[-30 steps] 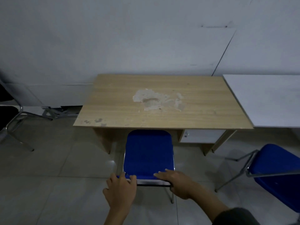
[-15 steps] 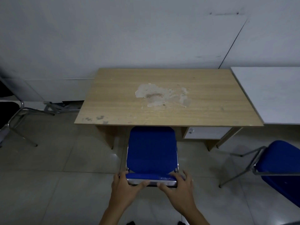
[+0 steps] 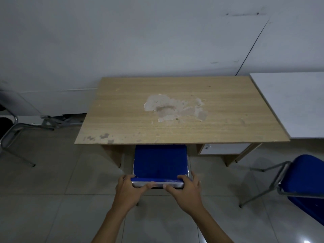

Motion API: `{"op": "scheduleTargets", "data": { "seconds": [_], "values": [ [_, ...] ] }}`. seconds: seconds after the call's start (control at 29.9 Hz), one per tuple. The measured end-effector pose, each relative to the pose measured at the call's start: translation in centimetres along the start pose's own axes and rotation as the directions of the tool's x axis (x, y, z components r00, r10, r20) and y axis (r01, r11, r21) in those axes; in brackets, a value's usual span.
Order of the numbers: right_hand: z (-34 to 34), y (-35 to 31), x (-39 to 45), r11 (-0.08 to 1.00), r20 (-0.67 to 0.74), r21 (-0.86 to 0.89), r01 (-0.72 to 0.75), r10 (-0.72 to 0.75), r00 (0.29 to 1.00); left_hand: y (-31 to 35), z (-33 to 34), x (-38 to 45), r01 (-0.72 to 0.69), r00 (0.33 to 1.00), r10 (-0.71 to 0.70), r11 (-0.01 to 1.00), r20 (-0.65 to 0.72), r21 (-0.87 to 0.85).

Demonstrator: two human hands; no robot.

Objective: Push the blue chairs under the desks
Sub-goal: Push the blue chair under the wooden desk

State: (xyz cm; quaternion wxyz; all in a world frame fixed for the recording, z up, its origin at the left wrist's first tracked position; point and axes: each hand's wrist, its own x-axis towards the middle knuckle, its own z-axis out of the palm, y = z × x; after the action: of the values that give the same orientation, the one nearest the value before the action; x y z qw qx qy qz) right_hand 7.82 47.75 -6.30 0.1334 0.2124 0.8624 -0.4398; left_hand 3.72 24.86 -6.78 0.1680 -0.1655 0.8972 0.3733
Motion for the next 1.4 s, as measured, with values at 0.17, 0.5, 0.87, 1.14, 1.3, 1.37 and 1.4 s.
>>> {"op": "scheduleTargets", "data": {
  "seconds": [0.17,0.5,0.87,1.14,1.3,1.37,1.4],
  "values": [
    [0.2,-1.6,3.3,1.000,-0.006,0.005,0.014,-0.014,1.000,1.0,-0.7,3.7,0.000,1.000,0.001,1.000,-0.010,0.022],
    [1.2,-5.0,9.3,0.999,-0.010,0.026,-0.023,0.024,1.000,2.8,-2.3,10.5,0.008,1.000,-0.008,1.000,-0.021,0.005],
    [1.8,-7.2,13.2,1.000,-0.027,0.018,0.003,-0.003,1.000,4.6,-3.7,14.6,-0.012,1.000,0.012,1.000,0.017,0.011],
    [-0.3,-7.5,11.5,0.998,0.089,-0.065,-0.005,0.010,0.996,6.4,-3.9,11.3,-0.175,0.982,0.183,0.970,-0.035,0.167],
    [-2.6,-5.6,6.6,0.926,-0.124,0.342,0.157,-0.121,0.985,10.1,-0.3,5.9,-0.391,0.920,0.390,0.920,-0.039,-0.003],
    [-5.0,-4.6,4.5,0.882,-0.149,0.426,0.200,-0.150,0.977,12.3,1.2,3.5,-0.437,0.899,0.436,0.899,-0.027,-0.037],
    [-7.0,-3.9,3.0,0.861,-0.164,0.463,0.211,-0.151,0.975,13.7,2.4,1.8,-0.462,0.887,0.462,0.886,-0.007,-0.050]
  ]
}}
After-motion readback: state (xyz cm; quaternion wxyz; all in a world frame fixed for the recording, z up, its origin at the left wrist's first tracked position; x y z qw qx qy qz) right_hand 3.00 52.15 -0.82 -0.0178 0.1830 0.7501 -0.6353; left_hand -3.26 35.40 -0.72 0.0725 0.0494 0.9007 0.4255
